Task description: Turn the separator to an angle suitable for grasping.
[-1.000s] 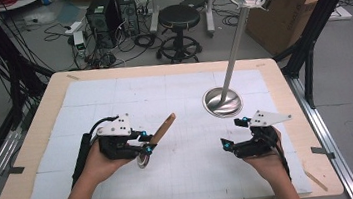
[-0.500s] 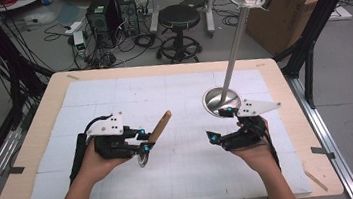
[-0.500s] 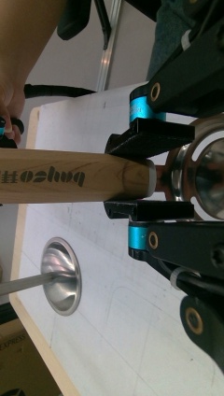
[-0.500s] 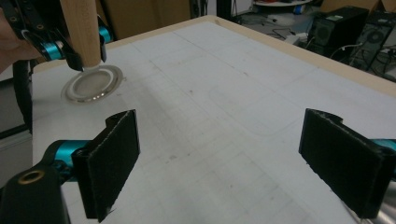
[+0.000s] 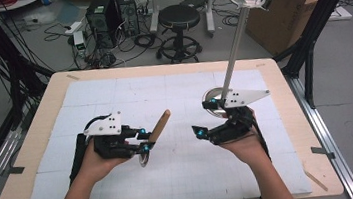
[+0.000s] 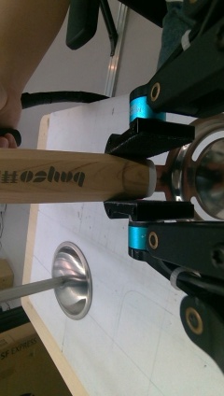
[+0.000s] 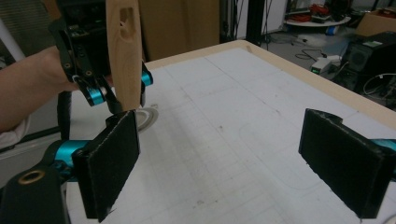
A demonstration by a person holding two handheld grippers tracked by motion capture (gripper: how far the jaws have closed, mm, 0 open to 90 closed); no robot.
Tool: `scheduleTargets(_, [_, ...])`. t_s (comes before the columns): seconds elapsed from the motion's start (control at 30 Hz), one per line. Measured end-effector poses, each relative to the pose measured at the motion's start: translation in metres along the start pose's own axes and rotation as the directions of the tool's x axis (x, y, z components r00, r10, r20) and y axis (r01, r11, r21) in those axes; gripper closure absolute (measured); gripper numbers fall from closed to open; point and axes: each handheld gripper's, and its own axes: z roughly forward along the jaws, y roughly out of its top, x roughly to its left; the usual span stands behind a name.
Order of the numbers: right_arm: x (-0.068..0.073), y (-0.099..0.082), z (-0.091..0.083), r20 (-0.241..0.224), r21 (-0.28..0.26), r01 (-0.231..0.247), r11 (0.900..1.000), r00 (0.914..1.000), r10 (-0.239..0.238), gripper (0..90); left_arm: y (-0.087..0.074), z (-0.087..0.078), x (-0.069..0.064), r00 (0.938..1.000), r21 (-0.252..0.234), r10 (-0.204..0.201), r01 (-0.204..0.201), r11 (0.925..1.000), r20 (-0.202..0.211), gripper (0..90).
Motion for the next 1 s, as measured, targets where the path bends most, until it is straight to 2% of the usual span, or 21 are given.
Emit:
scheduleTargets(0.27, [0.006, 0.008, 0.009, -0.055, -0.012, 0.006, 0.9999, 0.9985, -0.007, 14.1, 0.0, 0.002, 0.001, 1.0, -0.018, -0.001, 0.001, 0.9998, 0.003, 69.0])
scheduleTargets(0.53, [0.013, 0.016, 0.02, -0.111, -0.028, 0.018, 0.9994, 0.9936, -0.021, 14.6, 0.001, 0.008, -0.002, 0.9998, -0.011, 0.014, -0.014, 0.9998, 0.011, 69.0])
scheduleTargets(0.6, [0.013, 0.016, 0.022, -0.117, -0.021, 0.021, 0.9996, 0.9928, -0.023, 15.2, 0.001, 0.008, -0.002, 0.9996, -0.007, 0.025, -0.025, 0.9997, 0.014, 69.0])
scheduleTargets(1.0, [0.018, 0.017, 0.034, -0.161, -0.017, 0.033, 0.9993, 0.9862, -0.036, 15.8, -0.001, 0.007, 0.001, 0.9997, -0.026, 0.022, -0.022, 0.9994, 0.008, 69.0])
